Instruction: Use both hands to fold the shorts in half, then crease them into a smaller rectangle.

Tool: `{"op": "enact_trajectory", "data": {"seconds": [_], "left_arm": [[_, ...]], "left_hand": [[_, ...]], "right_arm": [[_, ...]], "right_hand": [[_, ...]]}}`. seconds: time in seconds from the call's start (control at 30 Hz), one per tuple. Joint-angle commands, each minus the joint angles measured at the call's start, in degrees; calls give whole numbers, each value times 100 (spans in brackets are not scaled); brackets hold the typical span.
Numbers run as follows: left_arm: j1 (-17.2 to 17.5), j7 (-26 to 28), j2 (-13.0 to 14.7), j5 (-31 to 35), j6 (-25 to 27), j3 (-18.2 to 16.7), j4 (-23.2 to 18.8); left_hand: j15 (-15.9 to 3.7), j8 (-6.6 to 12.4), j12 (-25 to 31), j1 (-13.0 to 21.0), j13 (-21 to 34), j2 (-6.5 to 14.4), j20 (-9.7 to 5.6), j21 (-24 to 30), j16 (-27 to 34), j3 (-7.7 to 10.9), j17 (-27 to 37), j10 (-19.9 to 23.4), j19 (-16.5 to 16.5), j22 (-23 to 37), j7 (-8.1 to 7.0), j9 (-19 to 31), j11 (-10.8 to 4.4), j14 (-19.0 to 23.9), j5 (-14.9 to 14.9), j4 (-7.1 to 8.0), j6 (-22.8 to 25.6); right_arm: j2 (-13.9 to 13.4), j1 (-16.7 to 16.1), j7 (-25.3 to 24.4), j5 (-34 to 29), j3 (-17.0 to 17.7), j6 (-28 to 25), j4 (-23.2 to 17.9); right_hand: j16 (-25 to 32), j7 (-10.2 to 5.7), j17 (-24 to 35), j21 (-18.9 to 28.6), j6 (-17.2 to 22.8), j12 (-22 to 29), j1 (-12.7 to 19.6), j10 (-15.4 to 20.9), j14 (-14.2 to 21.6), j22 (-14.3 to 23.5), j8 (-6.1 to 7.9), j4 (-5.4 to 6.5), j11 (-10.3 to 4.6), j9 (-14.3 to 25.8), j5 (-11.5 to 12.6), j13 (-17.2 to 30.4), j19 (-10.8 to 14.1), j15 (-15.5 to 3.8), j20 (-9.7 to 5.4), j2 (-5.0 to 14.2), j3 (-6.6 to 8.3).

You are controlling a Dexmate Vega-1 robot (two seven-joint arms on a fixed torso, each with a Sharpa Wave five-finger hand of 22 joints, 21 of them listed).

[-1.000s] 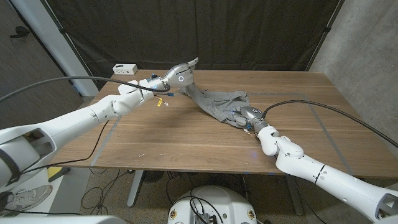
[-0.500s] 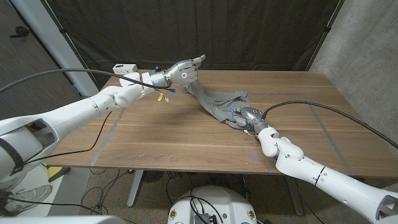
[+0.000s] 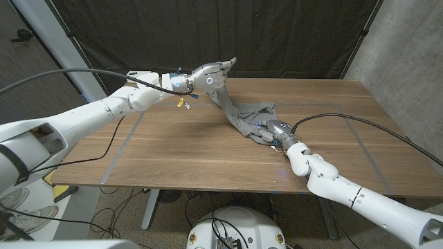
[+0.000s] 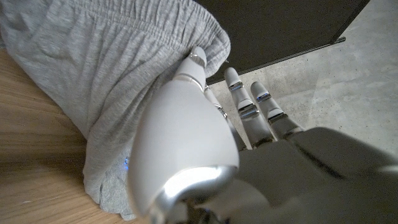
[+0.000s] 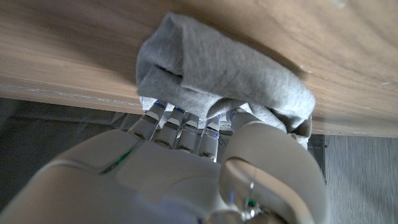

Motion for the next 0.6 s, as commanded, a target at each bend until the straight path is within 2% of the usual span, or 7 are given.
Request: {"op": "enact_trajectory", "data": {"seconds": [0.03,0.6], "left_arm": [[-305,193,-179,170,-83,174,60],[-857,388,-775,253,-120,681,596]], "left_hand": [[-963,49,-9,3,17,-58,-16,25,-20,-19,12,-9,31,14,8,34,8,10,68,39,-13],[-969,95,-53,12,25,-49,-27,34,-37,-33,10,-3,32,14,9,68,7,1,132,56,-61]], "right_arm": [[10,-2,31,-43,-55,167,81],[-39,-122,-86,51,72,274,115]], "right_hand": [[34,-24,30,-31,53,7,59,42,38,27,8,-25,-16,3,-12,28,56,-411,6,-5,27],[52,-21,52,-43,58,-1,60,54,23,28,-5,-30,11,5,-21,30,63,-410,10,-10,33]]}}
